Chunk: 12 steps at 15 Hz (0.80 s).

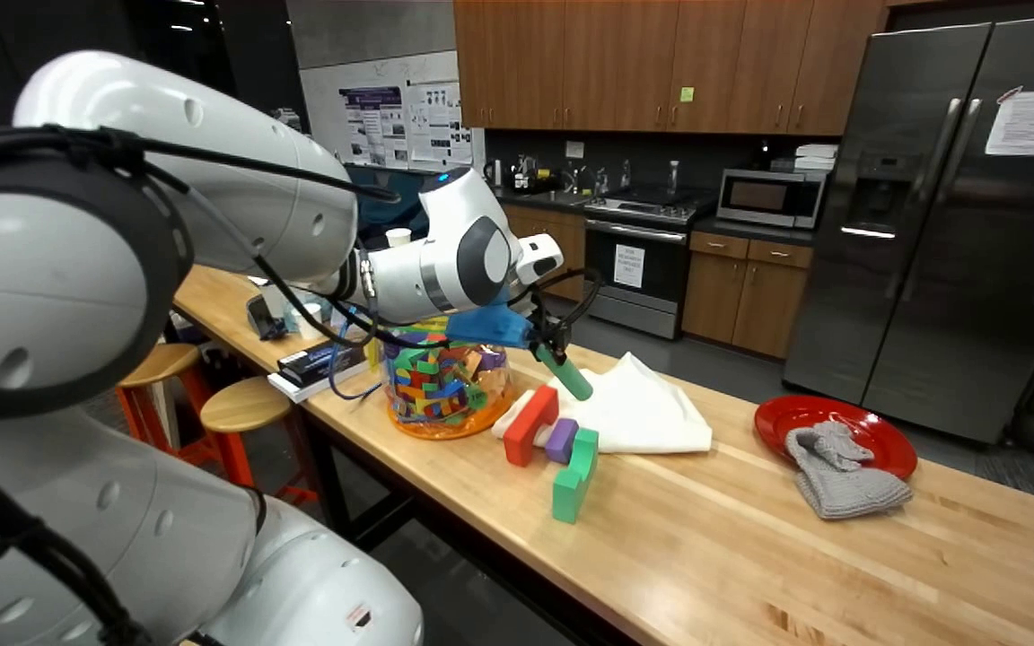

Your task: Remove one green block from the bag

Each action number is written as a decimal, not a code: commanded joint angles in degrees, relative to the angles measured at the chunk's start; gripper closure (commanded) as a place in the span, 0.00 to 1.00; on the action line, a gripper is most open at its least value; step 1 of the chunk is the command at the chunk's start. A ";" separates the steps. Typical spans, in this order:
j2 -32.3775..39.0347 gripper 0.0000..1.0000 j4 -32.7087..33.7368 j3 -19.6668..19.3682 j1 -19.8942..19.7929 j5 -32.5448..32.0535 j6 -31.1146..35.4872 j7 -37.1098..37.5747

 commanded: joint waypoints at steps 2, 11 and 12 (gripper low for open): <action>3.70 0.84 0.17 0.32 -1.35 0.14 5.27 -2.24; 12.74 0.84 3.02 0.14 -3.24 -0.83 14.26 -5.58; 13.54 0.84 3.55 0.07 -3.25 -0.86 14.76 -6.10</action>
